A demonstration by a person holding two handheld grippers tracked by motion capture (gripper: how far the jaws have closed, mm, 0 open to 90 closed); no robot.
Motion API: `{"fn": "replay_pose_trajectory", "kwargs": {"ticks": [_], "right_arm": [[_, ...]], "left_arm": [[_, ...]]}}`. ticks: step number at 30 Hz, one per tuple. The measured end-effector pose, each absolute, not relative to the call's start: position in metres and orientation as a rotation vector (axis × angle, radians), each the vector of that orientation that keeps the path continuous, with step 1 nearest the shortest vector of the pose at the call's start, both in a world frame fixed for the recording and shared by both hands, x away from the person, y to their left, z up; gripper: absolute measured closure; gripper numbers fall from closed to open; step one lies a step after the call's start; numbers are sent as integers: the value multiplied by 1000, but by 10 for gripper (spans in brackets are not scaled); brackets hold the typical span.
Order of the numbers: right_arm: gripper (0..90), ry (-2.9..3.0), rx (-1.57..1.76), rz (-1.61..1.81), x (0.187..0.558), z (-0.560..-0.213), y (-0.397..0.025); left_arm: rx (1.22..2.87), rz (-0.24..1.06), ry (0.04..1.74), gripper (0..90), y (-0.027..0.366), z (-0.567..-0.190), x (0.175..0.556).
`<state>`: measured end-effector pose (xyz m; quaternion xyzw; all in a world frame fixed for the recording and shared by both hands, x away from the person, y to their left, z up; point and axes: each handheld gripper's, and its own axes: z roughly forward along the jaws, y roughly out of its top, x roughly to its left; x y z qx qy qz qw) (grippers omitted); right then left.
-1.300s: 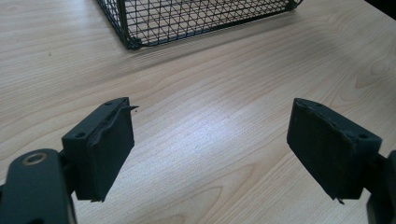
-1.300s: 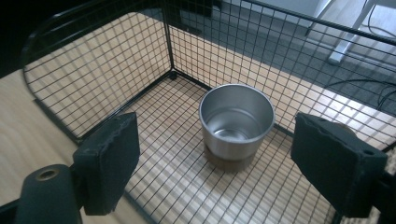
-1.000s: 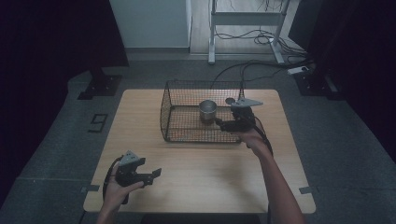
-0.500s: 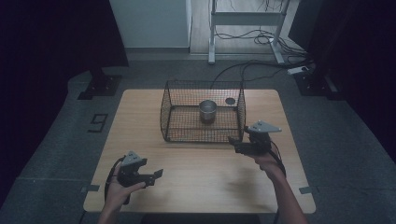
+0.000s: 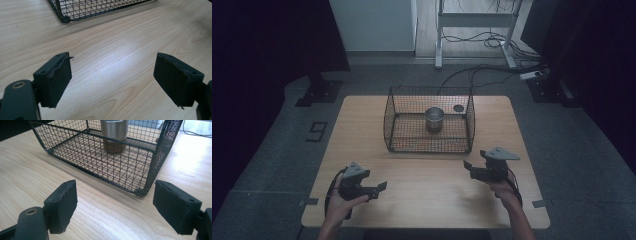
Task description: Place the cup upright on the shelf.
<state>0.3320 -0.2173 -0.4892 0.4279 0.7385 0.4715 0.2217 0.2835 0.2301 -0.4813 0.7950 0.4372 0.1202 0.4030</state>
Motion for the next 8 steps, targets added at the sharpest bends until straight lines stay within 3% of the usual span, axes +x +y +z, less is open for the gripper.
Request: {"fn": "replay_pose_trajectory", "kwargs": {"ticks": [8], "right_arm": [[174, 2058, 1178, 1188, 333, -502, -217]], "left_arm": [[2009, 305, 1103, 152, 231, -481, 283]]}}
